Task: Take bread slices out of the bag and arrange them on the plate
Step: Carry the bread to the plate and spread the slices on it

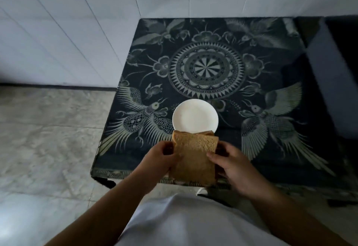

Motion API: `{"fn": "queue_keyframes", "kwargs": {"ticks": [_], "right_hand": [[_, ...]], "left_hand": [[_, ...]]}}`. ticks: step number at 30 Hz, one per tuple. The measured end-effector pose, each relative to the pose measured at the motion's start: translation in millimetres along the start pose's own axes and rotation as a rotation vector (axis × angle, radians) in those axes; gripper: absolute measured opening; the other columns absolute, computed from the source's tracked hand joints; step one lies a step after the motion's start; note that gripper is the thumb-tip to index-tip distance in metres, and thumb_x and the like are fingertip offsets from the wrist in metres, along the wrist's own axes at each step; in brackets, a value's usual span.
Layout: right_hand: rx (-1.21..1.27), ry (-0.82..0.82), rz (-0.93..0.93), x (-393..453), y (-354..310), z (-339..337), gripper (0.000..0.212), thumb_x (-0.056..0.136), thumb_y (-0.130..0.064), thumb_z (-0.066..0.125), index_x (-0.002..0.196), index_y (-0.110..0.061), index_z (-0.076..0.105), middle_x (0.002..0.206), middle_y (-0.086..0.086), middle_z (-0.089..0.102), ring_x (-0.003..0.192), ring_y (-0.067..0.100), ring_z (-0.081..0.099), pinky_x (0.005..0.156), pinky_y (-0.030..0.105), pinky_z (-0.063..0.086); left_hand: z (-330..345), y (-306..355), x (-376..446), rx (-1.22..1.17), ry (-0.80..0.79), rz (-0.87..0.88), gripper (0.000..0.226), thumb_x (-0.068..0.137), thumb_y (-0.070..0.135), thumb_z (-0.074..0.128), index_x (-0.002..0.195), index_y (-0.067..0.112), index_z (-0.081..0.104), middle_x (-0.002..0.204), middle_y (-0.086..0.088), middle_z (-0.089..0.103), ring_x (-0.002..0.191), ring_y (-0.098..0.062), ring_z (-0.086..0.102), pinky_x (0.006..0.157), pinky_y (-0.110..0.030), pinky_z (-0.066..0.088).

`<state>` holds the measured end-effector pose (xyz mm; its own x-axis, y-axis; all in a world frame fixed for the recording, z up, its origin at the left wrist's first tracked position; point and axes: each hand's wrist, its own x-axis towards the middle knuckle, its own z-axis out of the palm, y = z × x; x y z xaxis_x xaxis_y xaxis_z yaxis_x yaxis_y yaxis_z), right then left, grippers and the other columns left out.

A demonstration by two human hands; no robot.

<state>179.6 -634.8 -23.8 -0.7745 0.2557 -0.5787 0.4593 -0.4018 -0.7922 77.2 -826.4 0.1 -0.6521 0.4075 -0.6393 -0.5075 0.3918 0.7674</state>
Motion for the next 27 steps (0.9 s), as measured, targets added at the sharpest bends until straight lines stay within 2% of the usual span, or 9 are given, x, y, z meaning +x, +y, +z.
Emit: {"fn": "queue_keyframes", "kwargs": {"ticks": [4, 8, 12, 15, 17, 18, 21, 23, 27], "right_hand": [[-0.027, 0.024, 0.015, 21, -5, -7, 0.031, 0.086, -0.013, 0.074, 0.114, -0.023, 0.067, 0.102, -0.003, 0.079, 0.094, 0.017, 0.074, 0.075, 0.033, 0.057], [-0.043, 0.086, 0.035, 45, -9, -9, 0.036, 0.087, -0.017, 0.074, 0.12, -0.022, 0.064, 0.11, 0.0, 0.076, 0.096, 0.015, 0.073, 0.076, 0.033, 0.058], [-0.052, 0.146, 0.051, 76, -18, -4, 0.025, 0.089, -0.017, 0.073, 0.109, -0.029, 0.065, 0.109, 0.0, 0.074, 0.095, 0.017, 0.073, 0.076, 0.036, 0.06], [-0.06, 0.193, 0.077, 100, -25, 0, 0.027, 0.09, -0.016, 0.072, 0.114, -0.025, 0.063, 0.111, 0.002, 0.072, 0.1, 0.022, 0.07, 0.085, 0.046, 0.06], [-0.08, 0.218, 0.077, 115, -29, 2, 0.025, 0.09, -0.016, 0.072, 0.109, -0.029, 0.062, 0.111, -0.001, 0.071, 0.102, 0.02, 0.068, 0.086, 0.045, 0.059], [-0.091, 0.229, 0.076, 122, -32, 3, 0.026, 0.089, -0.016, 0.073, 0.106, -0.032, 0.061, 0.111, -0.002, 0.07, 0.102, 0.019, 0.067, 0.084, 0.044, 0.059], [-0.107, 0.267, 0.059, 144, -37, 4, 0.033, 0.088, -0.014, 0.073, 0.111, -0.03, 0.056, 0.115, -0.003, 0.066, 0.102, 0.013, 0.063, 0.074, 0.034, 0.055], [-0.11, 0.285, 0.053, 156, -40, 4, 0.034, 0.088, -0.012, 0.073, 0.113, -0.029, 0.055, 0.116, -0.002, 0.064, 0.101, 0.011, 0.061, 0.068, 0.027, 0.051], [-0.186, 0.344, 0.046, 176, -42, 3, 0.031, 0.089, -0.015, 0.072, 0.114, -0.024, 0.056, 0.117, 0.003, 0.063, 0.11, 0.025, 0.061, 0.09, 0.05, 0.055]], "left_hand": [[6, 7, 23, -0.002, 0.013, -0.037, 0.02, 0.088, 0.014, 0.068, 0.106, 0.021, 0.063, 0.103, -0.004, 0.074, 0.087, -0.019, 0.074, 0.07, -0.035, 0.062], [4, 14, 51, 0.071, 0.023, -0.058, 0.032, 0.087, 0.015, 0.07, 0.117, 0.014, 0.06, 0.109, -0.007, 0.073, 0.097, -0.024, 0.071, 0.085, -0.047, 0.059], [0, 23, 87, 0.128, 0.075, -0.048, 0.05, 0.084, 0.015, 0.074, 0.129, 0.01, 0.053, 0.113, -0.008, 0.07, 0.101, -0.026, 0.069, 0.089, -0.05, 0.057], [-1, 28, 115, 0.202, 0.129, -0.001, 0.046, 0.084, 0.018, 0.074, 0.126, 0.014, 0.056, 0.106, 0.0, 0.072, 0.091, -0.017, 0.071, 0.072, -0.034, 0.061], [-1, 36, 131, 0.266, 0.147, 0.039, 0.038, 0.085, 0.023, 0.073, 0.121, 0.02, 0.061, 0.1, 0.011, 0.072, 0.083, -0.008, 0.07, 0.058, -0.02, 0.056], [0, 40, 138, 0.289, 0.155, 0.048, 0.036, 0.085, 0.024, 0.072, 0.12, 0.021, 0.062, 0.098, 0.014, 0.071, 0.083, -0.006, 0.07, 0.057, -0.019, 0.055], [1, 50, 159, 0.325, 0.154, 0.046, 0.037, 0.087, 0.022, 0.069, 0.123, 0.02, 0.061, 0.102, 0.01, 0.07, 0.091, -0.012, 0.068, 0.081, -0.04, 0.06], [2, 55, 171, 0.336, 0.145, 0.033, 0.037, 0.088, 0.02, 0.067, 0.124, 0.021, 0.06, 0.101, 0.011, 0.069, 0.095, -0.013, 0.067, 0.088, -0.044, 0.057], [2, 56, 193, 0.344, 0.134, 0.021, 0.036, 0.09, 0.019, 0.066, 0.125, 0.022, 0.06, 0.097, 0.017, 0.065, 0.093, -0.008, 0.065, 0.084, -0.037, 0.057]]}}
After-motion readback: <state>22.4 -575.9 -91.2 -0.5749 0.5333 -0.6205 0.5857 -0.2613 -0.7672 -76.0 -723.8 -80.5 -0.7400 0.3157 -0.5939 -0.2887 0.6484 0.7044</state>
